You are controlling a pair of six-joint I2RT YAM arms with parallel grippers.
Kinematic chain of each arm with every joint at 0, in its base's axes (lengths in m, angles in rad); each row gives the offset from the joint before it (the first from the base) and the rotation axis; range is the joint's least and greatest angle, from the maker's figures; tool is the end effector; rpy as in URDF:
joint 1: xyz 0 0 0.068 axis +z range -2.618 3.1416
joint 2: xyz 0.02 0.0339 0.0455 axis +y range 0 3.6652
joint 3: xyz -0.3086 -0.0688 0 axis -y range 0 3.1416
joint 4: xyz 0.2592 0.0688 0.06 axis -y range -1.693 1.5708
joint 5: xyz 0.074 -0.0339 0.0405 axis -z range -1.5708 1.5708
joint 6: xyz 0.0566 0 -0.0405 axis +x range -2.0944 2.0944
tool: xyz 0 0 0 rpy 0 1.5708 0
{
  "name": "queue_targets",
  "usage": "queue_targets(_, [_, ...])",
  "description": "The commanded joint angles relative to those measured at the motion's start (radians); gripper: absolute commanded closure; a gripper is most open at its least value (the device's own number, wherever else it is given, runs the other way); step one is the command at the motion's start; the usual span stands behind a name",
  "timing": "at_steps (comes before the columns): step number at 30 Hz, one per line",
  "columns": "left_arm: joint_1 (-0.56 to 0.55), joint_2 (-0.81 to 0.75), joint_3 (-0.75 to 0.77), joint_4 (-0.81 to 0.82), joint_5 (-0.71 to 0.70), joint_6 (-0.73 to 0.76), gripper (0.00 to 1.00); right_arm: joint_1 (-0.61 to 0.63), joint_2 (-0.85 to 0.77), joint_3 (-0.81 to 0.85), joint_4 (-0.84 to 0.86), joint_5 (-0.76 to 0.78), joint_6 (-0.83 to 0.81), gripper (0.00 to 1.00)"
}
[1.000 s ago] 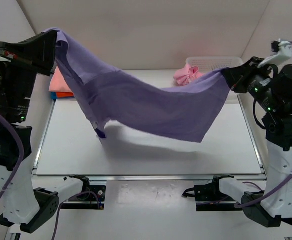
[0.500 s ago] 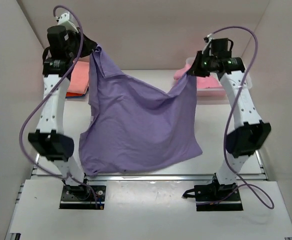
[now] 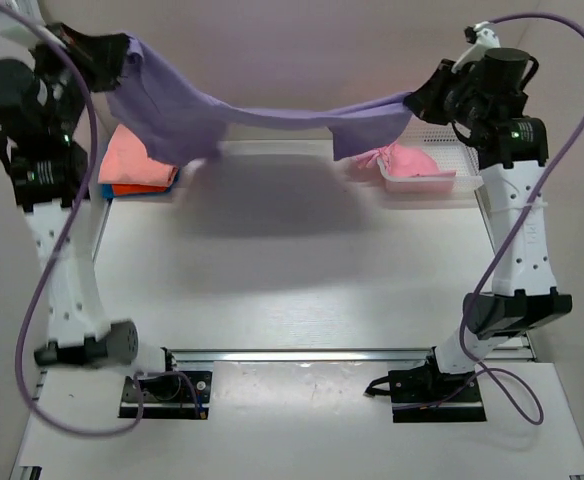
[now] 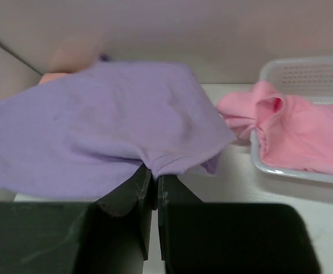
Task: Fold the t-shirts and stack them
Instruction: Flatten out the tshirt
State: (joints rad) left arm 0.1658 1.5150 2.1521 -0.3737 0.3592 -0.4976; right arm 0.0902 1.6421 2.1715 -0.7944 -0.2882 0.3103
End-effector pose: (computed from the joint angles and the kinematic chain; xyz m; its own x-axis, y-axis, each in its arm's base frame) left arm 0.2973 0.0296 0.6571 0.1396 -0.4297 -0.8921 0.2810 0.8811 -0.3804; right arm 0.3563 0.0484 0.5704 -0.3582 0.2615 -0.8963 -0.2627 0.8929 0.3656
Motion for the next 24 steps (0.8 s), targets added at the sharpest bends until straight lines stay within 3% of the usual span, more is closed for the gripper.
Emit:
queue_targets(1, [-0.084, -0.189, -0.162, 0.016, 0.032, 0.045, 1.00, -0.046, -0.013, -0.111, 0.014, -0.046, -0.029, 1.00])
queue_targets(5, [-0.225, -0.403, -0.597, -0.013, -0.057, 0.097, 1.00, -0.111, -0.103, -0.408, 0.064, -0.152, -0.017, 1.00])
queue_targets(7, [-0.271, -0.548, -0.856, -0.025, -0.086, 0.088, 1.00, -0.130, -0.187, -0.639, 0.110, -0.186, -0.008, 1.00])
queue_targets(10, [-0.405, -0.689, -1.094, -0.138, -0.231, 0.099, 1.00, -0.130, -0.293, -0.890, 0.120, -0.198, -0.004, 1.00])
queue_targets(13, [-0.443, -0.800, -1.297, -0.226, -0.314, 0.042, 1.00, -0.113, -0.361, -1.073, 0.087, -0.190, -0.003, 1.00])
queue_targets(17, [-0.450, -0.933, -1.481, -0.286, -0.266, -0.080, 1.00, -0.096, -0.400, -1.248, 0.015, -0.141, 0.054, 1.00])
queue_targets(20, [-0.443, -0.983, -1.528, -0.338, -0.235, -0.128, 1.00, -0.093, -0.413, -1.340, -0.037, -0.106, 0.087, 1.00])
queue_targets(24, [-0.431, -1.056, -1.494, -0.457, -0.317, -0.153, 1.00, -0.125, -0.438, -1.424, -0.072, -0.057, 0.110, 1.00])
